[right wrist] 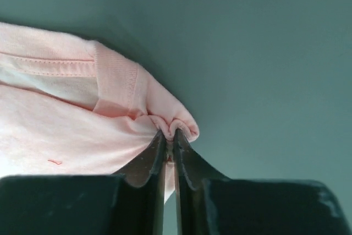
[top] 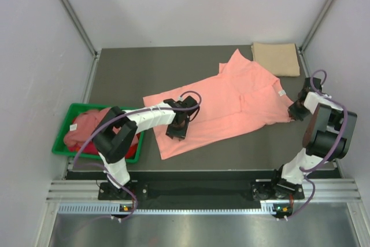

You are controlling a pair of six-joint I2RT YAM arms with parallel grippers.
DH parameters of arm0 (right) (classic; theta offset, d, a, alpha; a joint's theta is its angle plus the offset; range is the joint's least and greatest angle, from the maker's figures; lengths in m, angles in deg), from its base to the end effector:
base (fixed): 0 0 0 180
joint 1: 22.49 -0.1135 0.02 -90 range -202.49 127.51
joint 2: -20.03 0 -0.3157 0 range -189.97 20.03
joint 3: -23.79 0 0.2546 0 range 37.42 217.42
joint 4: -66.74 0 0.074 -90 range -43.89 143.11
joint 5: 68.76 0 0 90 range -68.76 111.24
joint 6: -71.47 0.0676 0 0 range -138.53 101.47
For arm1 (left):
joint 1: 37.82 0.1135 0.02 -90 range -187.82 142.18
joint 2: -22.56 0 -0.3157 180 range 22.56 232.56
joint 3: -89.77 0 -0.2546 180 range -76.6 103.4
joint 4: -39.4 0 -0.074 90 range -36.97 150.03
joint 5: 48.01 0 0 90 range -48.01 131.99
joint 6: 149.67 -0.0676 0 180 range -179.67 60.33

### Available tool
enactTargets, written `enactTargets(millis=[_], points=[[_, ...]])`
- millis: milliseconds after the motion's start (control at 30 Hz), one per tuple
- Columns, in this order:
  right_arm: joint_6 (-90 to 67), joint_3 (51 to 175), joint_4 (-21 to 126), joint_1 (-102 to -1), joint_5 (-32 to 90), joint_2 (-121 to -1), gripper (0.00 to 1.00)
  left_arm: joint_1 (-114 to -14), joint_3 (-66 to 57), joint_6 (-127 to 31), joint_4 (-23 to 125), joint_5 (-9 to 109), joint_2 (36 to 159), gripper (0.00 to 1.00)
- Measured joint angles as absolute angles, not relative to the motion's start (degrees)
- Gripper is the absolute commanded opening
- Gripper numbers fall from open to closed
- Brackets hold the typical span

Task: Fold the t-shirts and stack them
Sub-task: Fold the tshirt

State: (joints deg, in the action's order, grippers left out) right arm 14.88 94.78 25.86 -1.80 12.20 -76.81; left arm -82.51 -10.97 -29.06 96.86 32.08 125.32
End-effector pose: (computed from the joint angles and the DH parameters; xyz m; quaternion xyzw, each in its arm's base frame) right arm 0.3165 -0.1309 0.1866 0.4582 0.8624 -0.0544 0.2084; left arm 0.2537 -0.2346 0.1810 0.1150 0.9865 0.0202 0.1148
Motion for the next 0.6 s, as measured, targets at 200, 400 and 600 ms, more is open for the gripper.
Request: enactTargets(millis=[200, 400, 600], points=[[12.9, 94.8, 26.1, -1.8, 9.4, -76.7, 0.00, -83.8, -12.7, -26.6, 96.1, 29.0, 124.0, 0.43], [10.6, 94.8, 25.9, -2.0, 7.2, -75.7, 0.00, -84.6, -16.0, -23.6, 94.8, 27.7, 121.3, 0.43], [8.6, 95.1, 25.4, -3.7, 4.8, -76.0, 0.11, -85.9, -17.3, -21.8, 95.7, 25.8, 120.1, 0.46]])
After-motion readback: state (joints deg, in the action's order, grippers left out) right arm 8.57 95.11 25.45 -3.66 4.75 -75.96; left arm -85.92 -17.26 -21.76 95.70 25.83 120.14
